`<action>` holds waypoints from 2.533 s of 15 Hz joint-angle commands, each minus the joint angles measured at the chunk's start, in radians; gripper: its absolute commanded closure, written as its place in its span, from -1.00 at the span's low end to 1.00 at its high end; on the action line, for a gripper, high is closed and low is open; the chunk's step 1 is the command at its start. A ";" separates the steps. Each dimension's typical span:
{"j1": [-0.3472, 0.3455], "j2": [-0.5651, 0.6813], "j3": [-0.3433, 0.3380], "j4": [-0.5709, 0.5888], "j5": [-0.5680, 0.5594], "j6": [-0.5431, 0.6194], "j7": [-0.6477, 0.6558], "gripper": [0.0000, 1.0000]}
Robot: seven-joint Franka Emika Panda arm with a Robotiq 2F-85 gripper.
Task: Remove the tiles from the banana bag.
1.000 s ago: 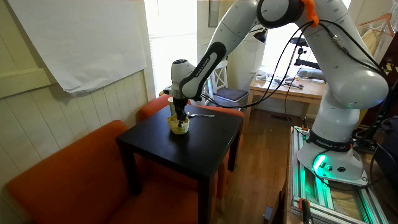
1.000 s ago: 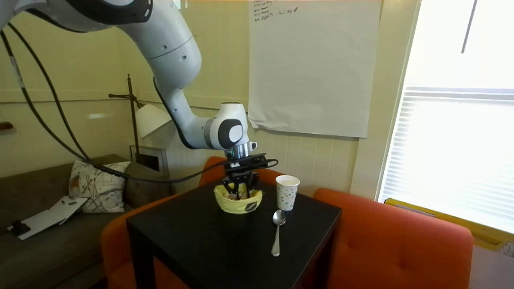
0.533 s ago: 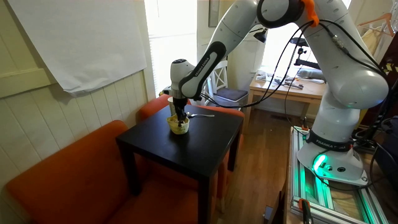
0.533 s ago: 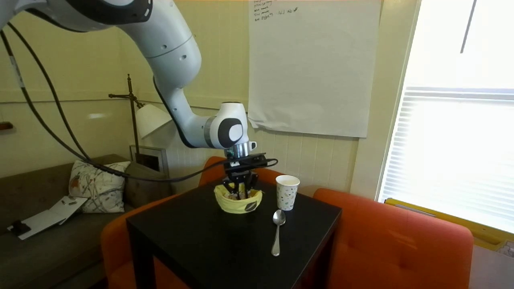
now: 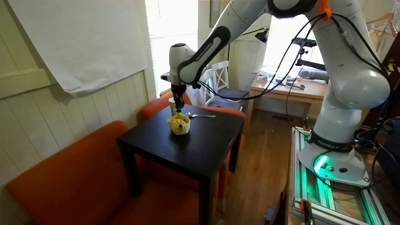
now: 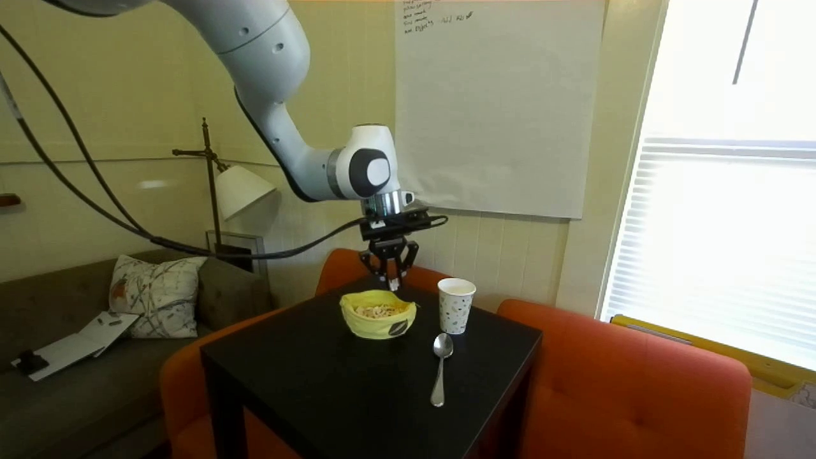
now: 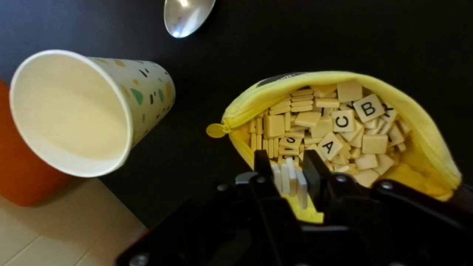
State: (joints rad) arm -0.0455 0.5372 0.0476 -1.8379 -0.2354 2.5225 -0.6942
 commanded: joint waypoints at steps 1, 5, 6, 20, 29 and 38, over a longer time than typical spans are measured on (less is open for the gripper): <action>-0.018 -0.077 0.013 -0.011 0.031 -0.103 0.007 0.86; 0.001 -0.126 -0.030 -0.043 -0.004 -0.245 0.091 0.86; 0.004 -0.134 -0.047 -0.059 -0.018 -0.270 0.134 0.86; 0.005 -0.018 -0.147 -0.241 -0.083 -0.225 0.572 0.86; 0.029 0.039 -0.156 -0.202 -0.095 -0.130 0.610 -0.07; 0.029 -0.043 -0.136 -0.216 -0.075 -0.083 0.567 -1.00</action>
State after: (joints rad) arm -0.0185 0.5456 -0.0950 -2.0347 -0.3017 2.4375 -0.1138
